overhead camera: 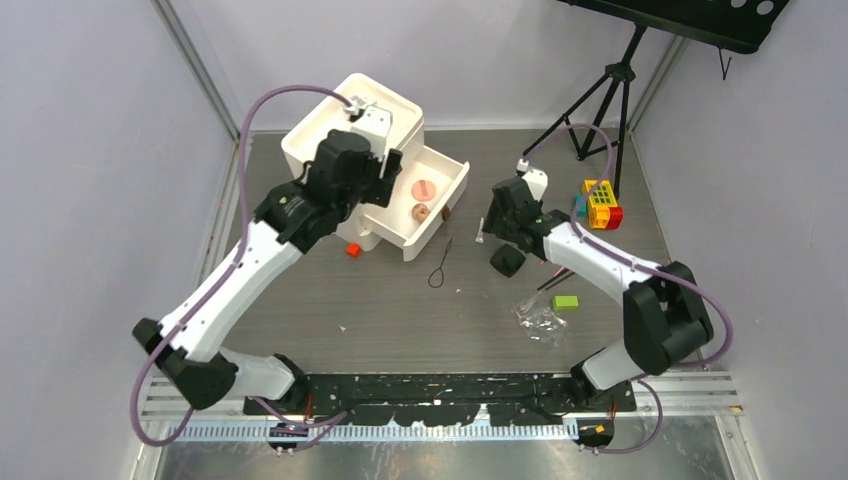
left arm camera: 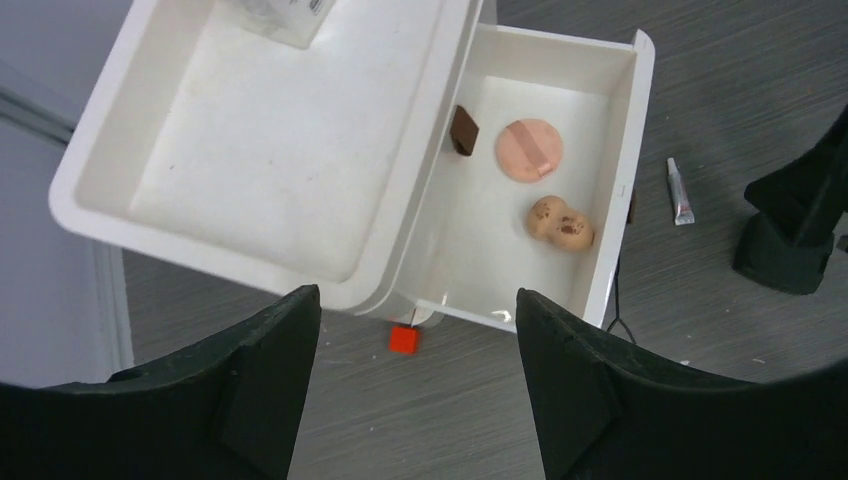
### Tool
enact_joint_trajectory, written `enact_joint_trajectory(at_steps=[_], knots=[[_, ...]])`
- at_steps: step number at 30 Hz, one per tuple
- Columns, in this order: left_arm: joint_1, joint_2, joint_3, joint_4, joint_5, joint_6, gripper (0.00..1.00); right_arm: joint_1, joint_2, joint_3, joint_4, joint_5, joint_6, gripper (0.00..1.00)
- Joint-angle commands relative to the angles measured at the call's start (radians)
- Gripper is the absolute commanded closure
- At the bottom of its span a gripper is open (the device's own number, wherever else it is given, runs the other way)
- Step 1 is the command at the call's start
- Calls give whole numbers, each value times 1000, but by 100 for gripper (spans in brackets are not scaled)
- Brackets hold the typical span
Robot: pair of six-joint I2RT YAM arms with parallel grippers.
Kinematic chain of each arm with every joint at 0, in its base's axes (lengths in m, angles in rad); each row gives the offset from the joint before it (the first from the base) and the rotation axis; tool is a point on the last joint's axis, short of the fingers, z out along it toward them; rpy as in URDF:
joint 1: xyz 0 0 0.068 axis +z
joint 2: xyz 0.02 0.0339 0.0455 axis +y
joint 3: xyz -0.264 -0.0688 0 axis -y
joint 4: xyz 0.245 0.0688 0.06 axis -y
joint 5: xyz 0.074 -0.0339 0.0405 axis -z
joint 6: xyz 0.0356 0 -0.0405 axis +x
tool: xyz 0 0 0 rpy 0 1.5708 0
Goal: Organize the makeup
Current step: Pick up the makeup from the center of the board.
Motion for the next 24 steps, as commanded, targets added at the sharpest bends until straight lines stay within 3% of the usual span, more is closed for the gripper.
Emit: enact_joint_trajectory(at_steps=[1,7,24], knots=[[-2,-106,-85,-46,-68,-9,26,-15,102,143,-32,-39,-48,39],[1,-198,-181,-9,-153,31,21,-30,239,248,-56,-44,-64,39],[0,-250,-214,11,-153,36,20,-35,478,384,-113,-96,-104,47]])
